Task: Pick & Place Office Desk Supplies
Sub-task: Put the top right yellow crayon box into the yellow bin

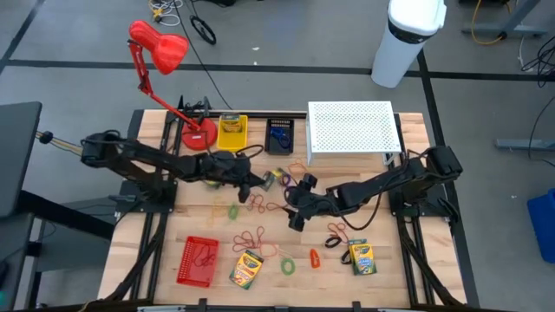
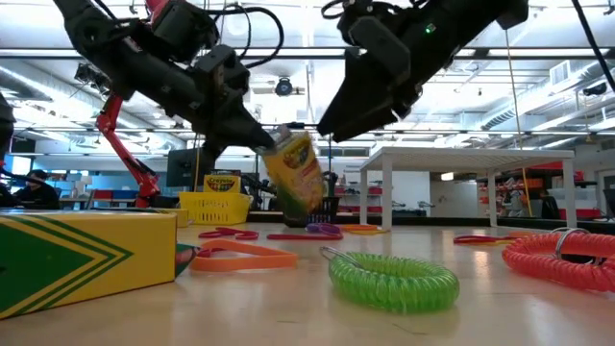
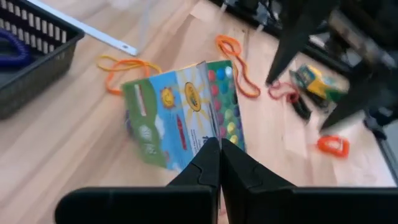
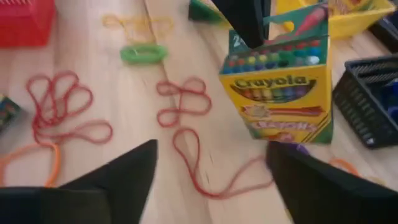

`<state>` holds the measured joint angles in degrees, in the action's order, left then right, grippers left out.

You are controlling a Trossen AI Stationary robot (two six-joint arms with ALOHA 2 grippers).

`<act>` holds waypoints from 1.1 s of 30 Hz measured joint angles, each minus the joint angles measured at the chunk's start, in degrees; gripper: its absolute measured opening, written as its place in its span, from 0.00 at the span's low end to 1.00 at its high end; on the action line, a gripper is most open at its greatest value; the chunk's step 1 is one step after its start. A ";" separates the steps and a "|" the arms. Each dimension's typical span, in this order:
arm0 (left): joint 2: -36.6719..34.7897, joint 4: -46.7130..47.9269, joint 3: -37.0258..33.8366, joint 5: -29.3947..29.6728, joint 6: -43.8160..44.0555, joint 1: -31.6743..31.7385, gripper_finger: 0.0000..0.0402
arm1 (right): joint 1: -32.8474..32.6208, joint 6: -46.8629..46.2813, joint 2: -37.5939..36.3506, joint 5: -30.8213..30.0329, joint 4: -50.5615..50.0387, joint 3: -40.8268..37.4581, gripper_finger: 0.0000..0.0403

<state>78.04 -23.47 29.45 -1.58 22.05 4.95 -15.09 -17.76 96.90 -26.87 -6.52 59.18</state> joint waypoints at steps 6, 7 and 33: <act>-7.83 9.45 0.02 -5.22 -0.97 0.04 0.01 | 0.09 2.60 -2.48 -1.08 -1.87 0.00 0.37; -8.71 11.11 0.02 -6.46 -0.49 0.04 0.01 | 0.09 3.18 -2.62 -1.09 -2.01 0.00 0.31; -9.28 30.79 4.83 -19.41 -4.54 8.15 0.01 | 0.11 8.39 -2.62 -1.18 -0.53 -0.04 0.03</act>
<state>68.75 7.32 34.29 -20.98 17.52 13.11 -14.98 -9.37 94.28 -28.05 -7.05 59.13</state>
